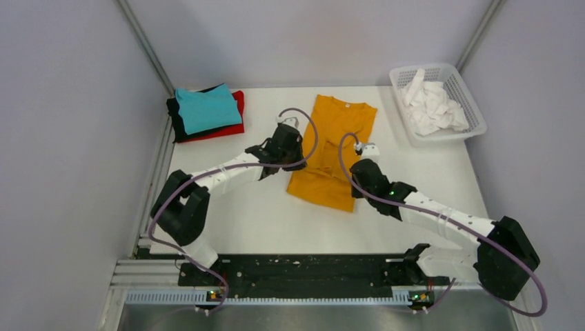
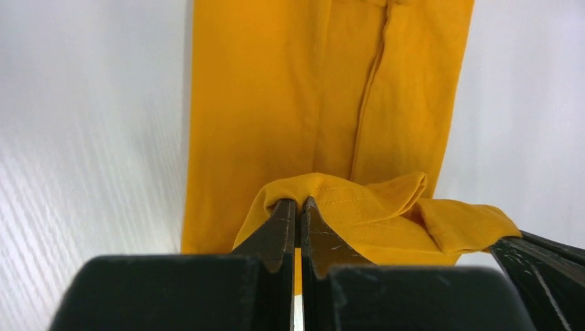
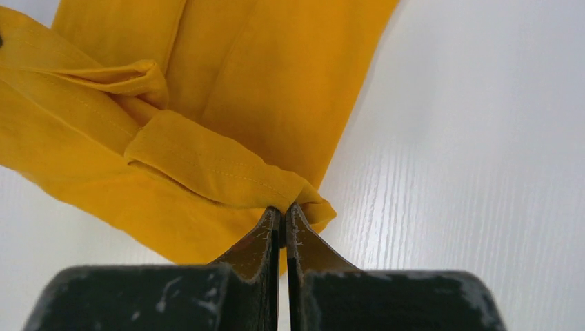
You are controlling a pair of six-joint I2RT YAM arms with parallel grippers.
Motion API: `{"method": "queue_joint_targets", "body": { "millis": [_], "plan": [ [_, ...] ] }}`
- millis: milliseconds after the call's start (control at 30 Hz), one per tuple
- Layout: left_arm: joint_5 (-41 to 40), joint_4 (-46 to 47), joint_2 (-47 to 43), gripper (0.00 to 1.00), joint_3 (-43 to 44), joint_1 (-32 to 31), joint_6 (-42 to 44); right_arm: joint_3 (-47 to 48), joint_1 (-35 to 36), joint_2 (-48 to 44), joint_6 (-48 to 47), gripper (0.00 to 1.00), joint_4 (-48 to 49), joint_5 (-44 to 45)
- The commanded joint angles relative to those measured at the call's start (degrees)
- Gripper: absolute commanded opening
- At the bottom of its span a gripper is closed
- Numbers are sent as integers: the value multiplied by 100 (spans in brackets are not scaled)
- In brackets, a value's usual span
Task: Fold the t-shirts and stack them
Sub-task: Fold the folded rectangular tshirt in 1/3 of the way
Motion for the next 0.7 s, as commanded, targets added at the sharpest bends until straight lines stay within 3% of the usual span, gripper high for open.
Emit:
{"method": "queue_joint_targets", "body": {
  "millis": [0, 567, 667],
  "plan": [
    [298, -193, 371, 0, 756, 208, 296, 416, -436, 351, -346, 0, 469, -191],
    [1169, -419, 1691, 0, 1836, 726, 682, 804, -1335, 1586, -612, 0, 1182, -792],
    [1029, -573, 1870, 9, 2071, 781, 710, 1018, -1473, 1843, -772, 7, 1333, -818]
  ]
}}
